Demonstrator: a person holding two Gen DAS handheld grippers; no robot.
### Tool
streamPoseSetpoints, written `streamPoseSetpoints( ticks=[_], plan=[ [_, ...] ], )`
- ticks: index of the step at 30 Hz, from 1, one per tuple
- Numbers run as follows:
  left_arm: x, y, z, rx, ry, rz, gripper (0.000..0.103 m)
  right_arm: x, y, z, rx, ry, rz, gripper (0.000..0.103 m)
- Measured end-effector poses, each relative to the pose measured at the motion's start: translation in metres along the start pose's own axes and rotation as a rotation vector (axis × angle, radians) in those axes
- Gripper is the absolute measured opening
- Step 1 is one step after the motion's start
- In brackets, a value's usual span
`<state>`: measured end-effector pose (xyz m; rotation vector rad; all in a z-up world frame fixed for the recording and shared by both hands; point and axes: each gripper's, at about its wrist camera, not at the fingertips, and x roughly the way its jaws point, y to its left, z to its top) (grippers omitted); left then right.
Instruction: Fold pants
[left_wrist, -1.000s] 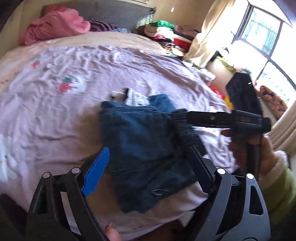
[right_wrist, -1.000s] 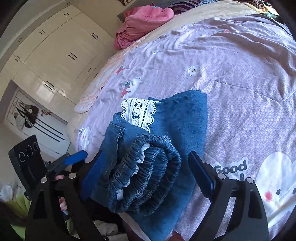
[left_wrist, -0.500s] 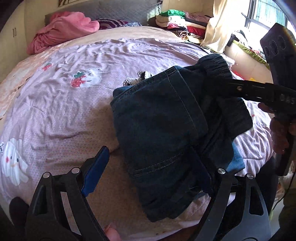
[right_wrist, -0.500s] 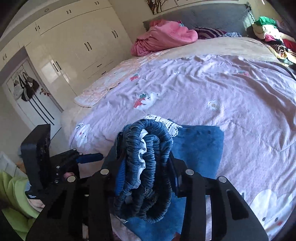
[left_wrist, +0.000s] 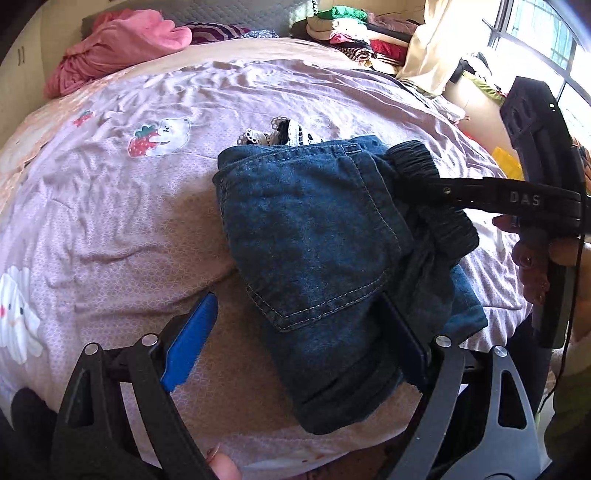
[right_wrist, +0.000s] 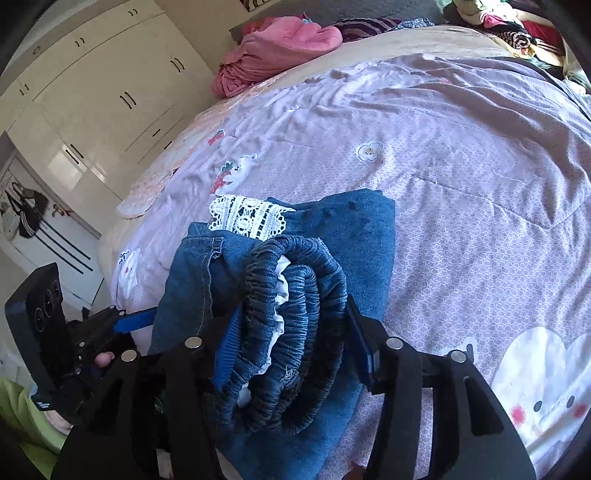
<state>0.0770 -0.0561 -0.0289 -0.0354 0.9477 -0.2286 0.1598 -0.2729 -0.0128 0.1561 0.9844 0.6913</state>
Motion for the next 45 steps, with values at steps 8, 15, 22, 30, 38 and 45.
streamPoseSetpoints(
  ticks=[8, 15, 22, 30, 38, 45],
  plan=[
    [-0.019, 0.021, 0.006, -0.054, -0.039, -0.014, 0.083, -0.049, 0.02, -0.029, -0.024, -0.119, 0.004, 0.067],
    [-0.028, 0.037, 0.037, -0.042, -0.063, -0.021, 0.083, -0.049, 0.052, -0.073, 0.008, -0.067, 0.099, 0.069],
    [-0.005, 0.017, 0.066, 0.048, -0.02, -0.072, 0.083, -0.011, 0.059, -0.077, 0.159, -0.006, 0.122, 0.072],
    [0.039, 0.017, 0.072, 0.054, 0.071, -0.056, 0.083, 0.006, 0.067, -0.084, 0.197, 0.001, 0.19, 0.02],
    [0.053, 0.019, 0.062, 0.064, 0.075, -0.036, 0.087, 0.024, 0.079, -0.103, 0.139, 0.047, 0.11, 0.018],
    [0.051, 0.022, 0.056, 0.038, 0.06, -0.038, 0.088, 0.012, 0.105, -0.1, 0.02, 0.04, 0.05, 0.027]
  ],
)
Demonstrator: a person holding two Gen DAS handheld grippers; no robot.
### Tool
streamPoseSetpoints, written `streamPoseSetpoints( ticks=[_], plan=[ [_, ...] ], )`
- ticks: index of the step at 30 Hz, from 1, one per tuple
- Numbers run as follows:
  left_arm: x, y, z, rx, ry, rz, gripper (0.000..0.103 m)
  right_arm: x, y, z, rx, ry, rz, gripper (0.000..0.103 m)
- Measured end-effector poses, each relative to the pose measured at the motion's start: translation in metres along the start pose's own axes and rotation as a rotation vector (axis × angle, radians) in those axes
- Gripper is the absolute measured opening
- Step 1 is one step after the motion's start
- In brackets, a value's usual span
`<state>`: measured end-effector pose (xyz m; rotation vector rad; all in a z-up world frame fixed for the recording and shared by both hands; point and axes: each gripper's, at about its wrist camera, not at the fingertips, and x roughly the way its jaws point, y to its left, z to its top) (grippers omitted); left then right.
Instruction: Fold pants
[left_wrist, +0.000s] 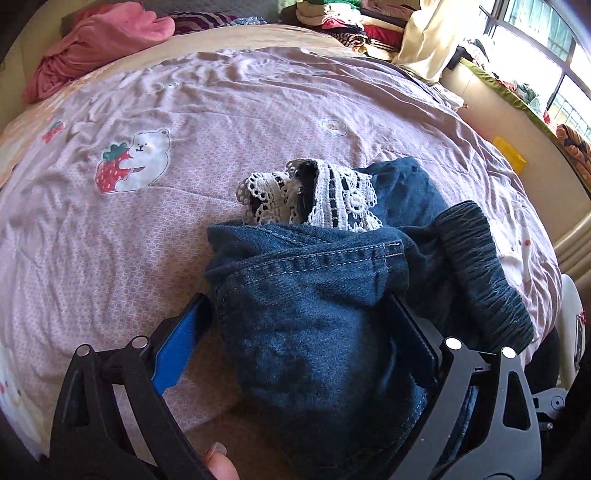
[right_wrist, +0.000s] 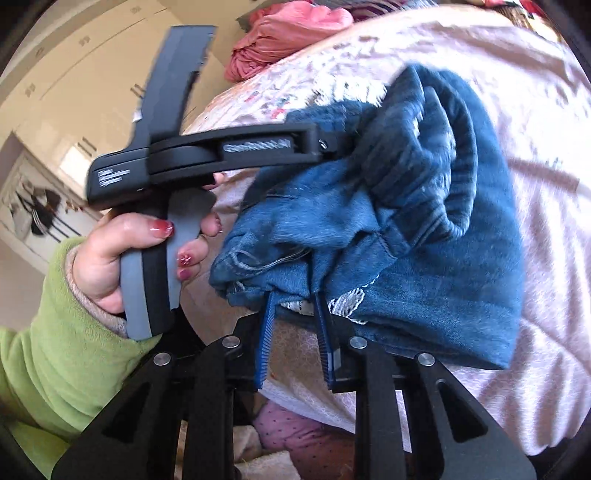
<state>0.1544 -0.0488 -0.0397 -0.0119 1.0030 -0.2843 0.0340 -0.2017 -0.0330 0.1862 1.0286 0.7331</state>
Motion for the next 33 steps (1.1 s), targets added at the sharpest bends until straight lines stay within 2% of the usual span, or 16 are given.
streamPoseSetpoints(
  ticks=[1, 3, 7, 10, 17, 18, 28, 33],
  plan=[
    [-0.003, -0.001, 0.0, 0.003, -0.004, 0.002, 0.088, -0.003, 0.002, -0.002, -0.017, -0.009, -0.009, 0.036],
    [-0.011, -0.004, -0.001, 0.016, -0.018, 0.012, 0.088, -0.019, 0.012, -0.003, -0.049, -0.043, -0.035, 0.048],
    [-0.026, -0.009, -0.002, 0.027, -0.042, 0.016, 0.088, -0.044, 0.008, 0.001, -0.046, -0.11, -0.063, 0.05],
    [-0.035, -0.011, -0.004, 0.033, -0.066, 0.025, 0.088, -0.064, -0.006, 0.004, -0.026, -0.154, -0.088, 0.056],
    [-0.049, -0.011, -0.008, 0.026, -0.094, 0.038, 0.089, -0.089, -0.036, 0.016, 0.001, -0.232, -0.168, 0.059],
    [-0.05, -0.012, -0.009, 0.027, -0.098, 0.04, 0.089, -0.093, -0.049, 0.022, 0.001, -0.239, -0.177, 0.06],
    [-0.061, -0.014, -0.018, 0.018, -0.117, 0.039, 0.093, -0.097, -0.077, 0.046, -0.035, -0.259, -0.31, 0.064],
    [-0.061, -0.009, -0.026, -0.012, -0.117, 0.034, 0.093, -0.09, -0.085, 0.053, -0.04, -0.237, -0.324, 0.07]
  ],
)
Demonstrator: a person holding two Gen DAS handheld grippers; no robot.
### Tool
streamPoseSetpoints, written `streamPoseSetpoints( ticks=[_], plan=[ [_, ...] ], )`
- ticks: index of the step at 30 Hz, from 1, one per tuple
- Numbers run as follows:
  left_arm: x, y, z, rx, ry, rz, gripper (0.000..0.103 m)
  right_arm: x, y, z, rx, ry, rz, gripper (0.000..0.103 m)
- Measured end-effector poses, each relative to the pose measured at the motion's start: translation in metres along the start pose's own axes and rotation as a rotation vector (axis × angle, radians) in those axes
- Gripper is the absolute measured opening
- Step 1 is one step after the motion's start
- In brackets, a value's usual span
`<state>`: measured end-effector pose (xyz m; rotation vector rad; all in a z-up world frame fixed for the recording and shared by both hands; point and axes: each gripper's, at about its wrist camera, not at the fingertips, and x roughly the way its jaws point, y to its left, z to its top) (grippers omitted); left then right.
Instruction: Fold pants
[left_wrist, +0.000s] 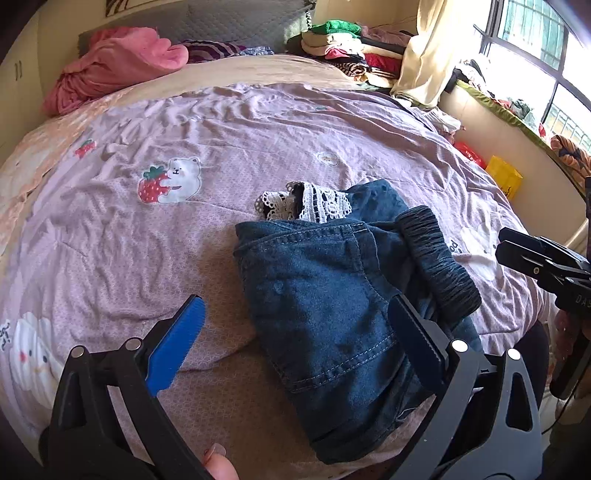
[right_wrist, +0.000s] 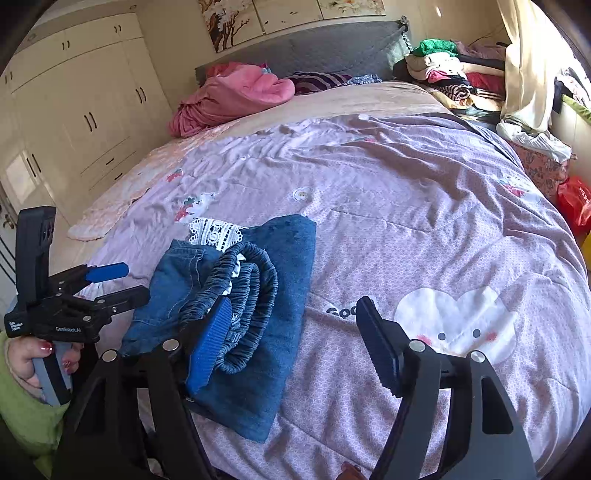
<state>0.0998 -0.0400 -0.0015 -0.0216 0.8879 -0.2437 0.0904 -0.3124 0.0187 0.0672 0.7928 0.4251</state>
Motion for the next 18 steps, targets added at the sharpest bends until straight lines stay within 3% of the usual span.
streamPoseSetpoints(
  ticks=[12, 18],
  plan=[
    [0.03, 0.008, -0.016, -0.057, 0.076, -0.043, 0.093, 0.048, -0.015, 0.008, 0.019, 0.091, 0.035, 0.071],
    [0.041, 0.009, -0.022, -0.068, 0.093, -0.061, 0.093, 0.077, -0.018, 0.011, 0.034, 0.144, 0.103, 0.059]
  ],
)
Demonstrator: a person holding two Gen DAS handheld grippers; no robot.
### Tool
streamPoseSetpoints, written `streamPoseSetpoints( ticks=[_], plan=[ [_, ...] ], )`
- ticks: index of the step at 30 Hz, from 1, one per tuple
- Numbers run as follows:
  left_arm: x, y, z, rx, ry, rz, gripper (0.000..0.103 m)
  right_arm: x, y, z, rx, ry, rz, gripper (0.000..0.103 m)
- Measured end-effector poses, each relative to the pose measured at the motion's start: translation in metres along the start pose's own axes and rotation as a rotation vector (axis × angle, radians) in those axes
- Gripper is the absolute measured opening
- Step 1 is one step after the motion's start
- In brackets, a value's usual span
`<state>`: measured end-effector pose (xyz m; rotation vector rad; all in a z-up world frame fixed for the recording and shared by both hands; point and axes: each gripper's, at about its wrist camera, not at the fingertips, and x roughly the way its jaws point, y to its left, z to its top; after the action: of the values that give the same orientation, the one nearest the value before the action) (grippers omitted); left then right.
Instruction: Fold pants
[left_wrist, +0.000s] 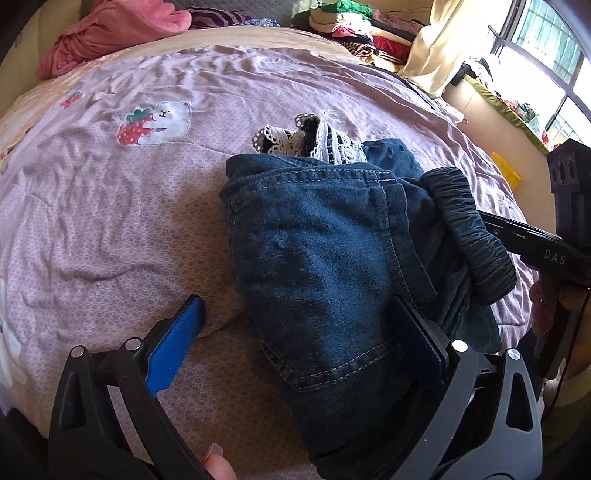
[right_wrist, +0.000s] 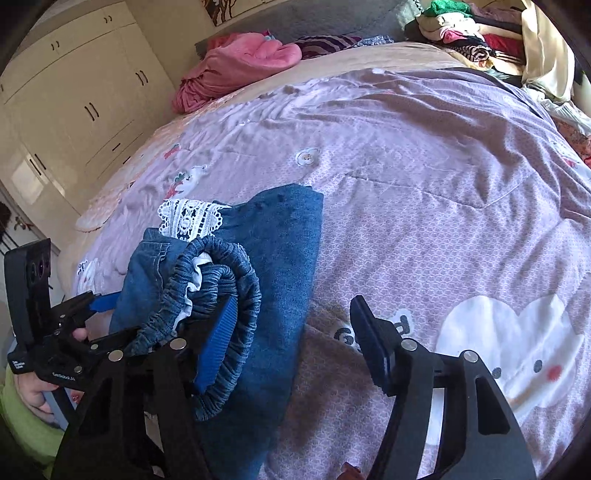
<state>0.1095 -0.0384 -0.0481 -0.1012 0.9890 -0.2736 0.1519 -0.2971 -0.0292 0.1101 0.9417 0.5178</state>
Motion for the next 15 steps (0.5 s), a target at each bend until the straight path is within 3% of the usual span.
streamPoseSetpoints(
  ticks=[1, 8, 11, 13, 15],
  plan=[
    [0.001, 0.0, 0.0, 0.0, 0.0, -0.003, 0.093, 0.004, 0.001, 0.001, -0.006, 0.007, 0.01, 0.051],
    [0.006, 0.001, 0.001, -0.013, -0.01, -0.026, 0.093, 0.022, -0.003, 0.001, 0.015, 0.023, 0.071, 0.044],
    [0.007, -0.001, 0.001, -0.017, -0.018, -0.034, 0.091, 0.024, -0.005, -0.002, 0.032, 0.015, 0.122, 0.033],
    [0.007, -0.002, 0.002, -0.024, -0.028, -0.045, 0.07, 0.026, -0.004, -0.003, 0.034, 0.006, 0.133, 0.026],
    [0.008, -0.005, 0.002, -0.03, -0.029, -0.06, 0.056, 0.025, 0.0, -0.005, 0.028, -0.005, 0.137, 0.019]
  ],
)
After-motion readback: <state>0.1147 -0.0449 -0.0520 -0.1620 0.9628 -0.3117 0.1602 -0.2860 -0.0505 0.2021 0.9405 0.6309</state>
